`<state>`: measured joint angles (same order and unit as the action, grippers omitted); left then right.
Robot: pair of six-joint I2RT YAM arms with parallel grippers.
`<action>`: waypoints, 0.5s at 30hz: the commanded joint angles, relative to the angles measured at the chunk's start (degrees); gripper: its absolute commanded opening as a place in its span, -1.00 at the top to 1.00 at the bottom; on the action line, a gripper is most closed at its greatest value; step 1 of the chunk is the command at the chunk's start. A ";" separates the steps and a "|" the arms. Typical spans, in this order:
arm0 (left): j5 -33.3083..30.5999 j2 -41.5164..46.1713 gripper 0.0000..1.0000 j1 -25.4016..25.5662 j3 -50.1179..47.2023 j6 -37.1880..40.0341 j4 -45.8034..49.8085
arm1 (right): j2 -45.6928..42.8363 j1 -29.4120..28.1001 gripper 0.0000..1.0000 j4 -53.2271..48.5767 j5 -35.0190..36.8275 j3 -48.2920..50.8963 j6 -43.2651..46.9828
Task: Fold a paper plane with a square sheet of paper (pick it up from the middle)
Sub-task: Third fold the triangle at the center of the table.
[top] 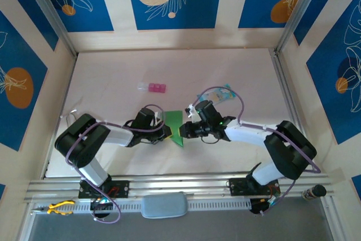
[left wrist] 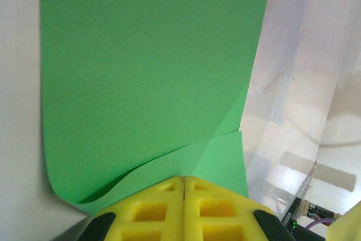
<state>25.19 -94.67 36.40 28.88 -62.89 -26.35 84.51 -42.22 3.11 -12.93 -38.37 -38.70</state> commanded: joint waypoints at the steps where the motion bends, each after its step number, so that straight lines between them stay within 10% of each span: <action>1: -2.25 -1.08 0.98 1.00 -0.13 1.78 4.78 | 2.54 -2.43 0.81 -3.60 -5.27 -2.81 -4.38; 15: -2.21 -1.05 0.98 1.11 -0.08 2.25 4.99 | 12.68 -5.77 0.90 -10.49 -0.11 -10.42 -3.14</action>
<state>25.04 -94.67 36.51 29.08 -62.48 -25.93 95.66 -47.88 -4.40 -13.47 -47.59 -41.67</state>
